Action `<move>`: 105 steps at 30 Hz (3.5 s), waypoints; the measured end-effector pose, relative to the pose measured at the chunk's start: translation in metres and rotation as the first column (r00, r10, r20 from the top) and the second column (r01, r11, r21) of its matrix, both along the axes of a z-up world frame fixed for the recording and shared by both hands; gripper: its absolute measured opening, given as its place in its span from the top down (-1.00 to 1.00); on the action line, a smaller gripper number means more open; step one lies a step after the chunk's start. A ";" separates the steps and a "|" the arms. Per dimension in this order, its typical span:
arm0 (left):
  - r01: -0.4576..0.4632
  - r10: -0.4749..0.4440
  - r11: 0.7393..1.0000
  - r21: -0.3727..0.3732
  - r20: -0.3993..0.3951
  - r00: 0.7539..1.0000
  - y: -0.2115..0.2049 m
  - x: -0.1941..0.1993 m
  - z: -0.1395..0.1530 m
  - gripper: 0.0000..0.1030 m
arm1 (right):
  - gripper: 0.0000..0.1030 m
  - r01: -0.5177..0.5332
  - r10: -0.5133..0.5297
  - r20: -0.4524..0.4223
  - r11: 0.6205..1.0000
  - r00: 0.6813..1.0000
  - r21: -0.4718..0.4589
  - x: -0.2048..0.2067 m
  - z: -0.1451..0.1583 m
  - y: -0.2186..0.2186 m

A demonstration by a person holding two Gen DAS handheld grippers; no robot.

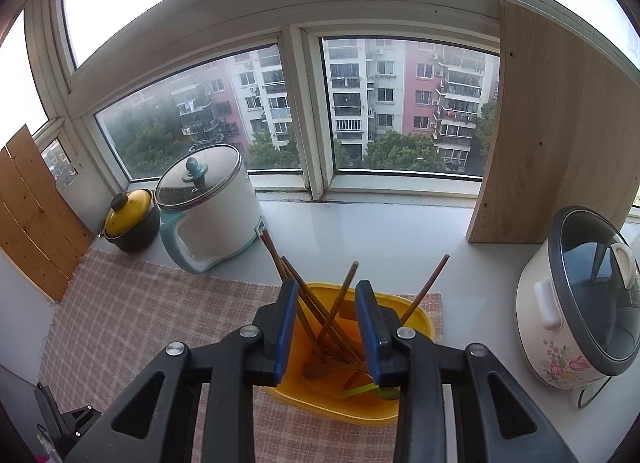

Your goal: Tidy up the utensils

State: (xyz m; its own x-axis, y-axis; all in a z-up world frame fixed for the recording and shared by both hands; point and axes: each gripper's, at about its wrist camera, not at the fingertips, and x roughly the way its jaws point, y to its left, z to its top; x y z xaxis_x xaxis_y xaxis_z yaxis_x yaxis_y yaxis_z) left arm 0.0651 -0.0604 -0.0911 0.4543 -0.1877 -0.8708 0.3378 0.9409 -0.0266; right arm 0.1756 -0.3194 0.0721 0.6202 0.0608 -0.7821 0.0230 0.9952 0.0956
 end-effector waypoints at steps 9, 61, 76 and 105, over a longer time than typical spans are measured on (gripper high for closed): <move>0.029 -0.029 1.000 -0.006 0.030 0.999 -0.009 -0.008 0.014 0.28 | -0.08 0.017 -0.015 0.046 0.999 0.999 -0.033 -0.027 0.009 0.003; -0.023 0.055 0.996 -0.089 0.379 0.924 -0.015 -0.042 0.148 -0.99 | -0.99 0.186 -0.159 0.238 0.978 0.958 -0.095 -0.172 0.011 0.056; -0.032 0.062 0.996 -0.084 0.381 0.922 -0.011 -0.037 0.147 -0.99 | -0.99 0.182 -0.157 0.233 0.979 0.960 -0.093 -0.169 0.006 0.058; -0.042 0.062 0.997 -0.062 0.372 0.926 -0.010 -0.026 0.135 -0.99 | -0.99 0.173 -0.152 0.201 0.981 0.968 -0.089 -0.156 -0.006 0.057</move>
